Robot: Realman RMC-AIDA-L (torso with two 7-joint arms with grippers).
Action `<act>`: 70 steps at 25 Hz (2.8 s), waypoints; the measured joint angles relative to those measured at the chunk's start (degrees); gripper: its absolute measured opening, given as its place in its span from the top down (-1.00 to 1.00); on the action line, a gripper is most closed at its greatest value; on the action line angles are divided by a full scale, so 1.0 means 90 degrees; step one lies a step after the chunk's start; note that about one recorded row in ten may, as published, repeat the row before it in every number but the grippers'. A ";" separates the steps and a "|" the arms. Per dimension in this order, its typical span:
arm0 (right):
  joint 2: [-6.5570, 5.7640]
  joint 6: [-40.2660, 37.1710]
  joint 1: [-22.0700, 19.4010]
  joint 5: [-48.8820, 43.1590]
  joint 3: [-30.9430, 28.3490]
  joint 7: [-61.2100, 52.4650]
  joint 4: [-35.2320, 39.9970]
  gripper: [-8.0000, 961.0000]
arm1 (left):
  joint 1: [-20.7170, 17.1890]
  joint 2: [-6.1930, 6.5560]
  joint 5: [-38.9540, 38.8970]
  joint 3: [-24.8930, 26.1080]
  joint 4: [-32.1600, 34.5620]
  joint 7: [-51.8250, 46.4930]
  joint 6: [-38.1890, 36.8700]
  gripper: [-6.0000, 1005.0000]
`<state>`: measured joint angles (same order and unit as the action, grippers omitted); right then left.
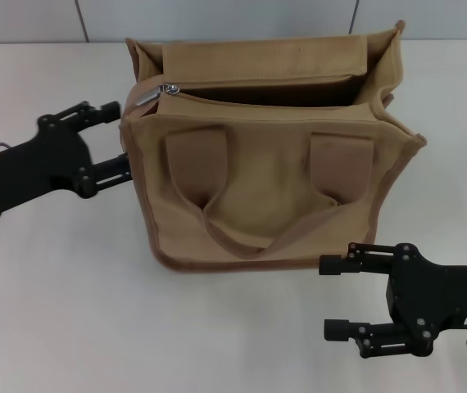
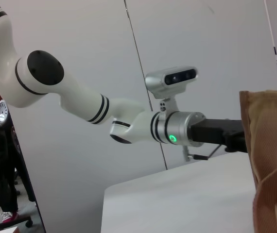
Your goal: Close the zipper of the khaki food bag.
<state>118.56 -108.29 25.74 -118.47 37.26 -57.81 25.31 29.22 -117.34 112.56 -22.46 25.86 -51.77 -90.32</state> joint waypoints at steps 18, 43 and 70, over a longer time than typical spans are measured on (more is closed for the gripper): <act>0.0006 0.0041 0.0009 -0.0001 -0.0019 0.0014 0.0000 -0.61 | -0.0211 -0.0064 -0.0966 0.0124 -0.0037 0.0218 -0.0243 0.41; -0.0458 -0.1040 0.0767 0.2234 -0.0160 -0.3675 0.0232 -0.61 | 0.0269 -0.0136 -0.1181 0.0085 -0.0145 0.0092 -0.1377 0.94; -0.0556 0.0530 0.2183 0.2078 0.0875 -0.6432 0.1085 -0.62 | 0.0406 -0.0139 -0.1380 0.0121 -0.0481 -0.0185 -0.1115 0.94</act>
<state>113.55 -103.52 45.38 -99.77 45.13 -115.70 35.08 32.87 -118.59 100.14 -21.37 21.53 -53.43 -100.35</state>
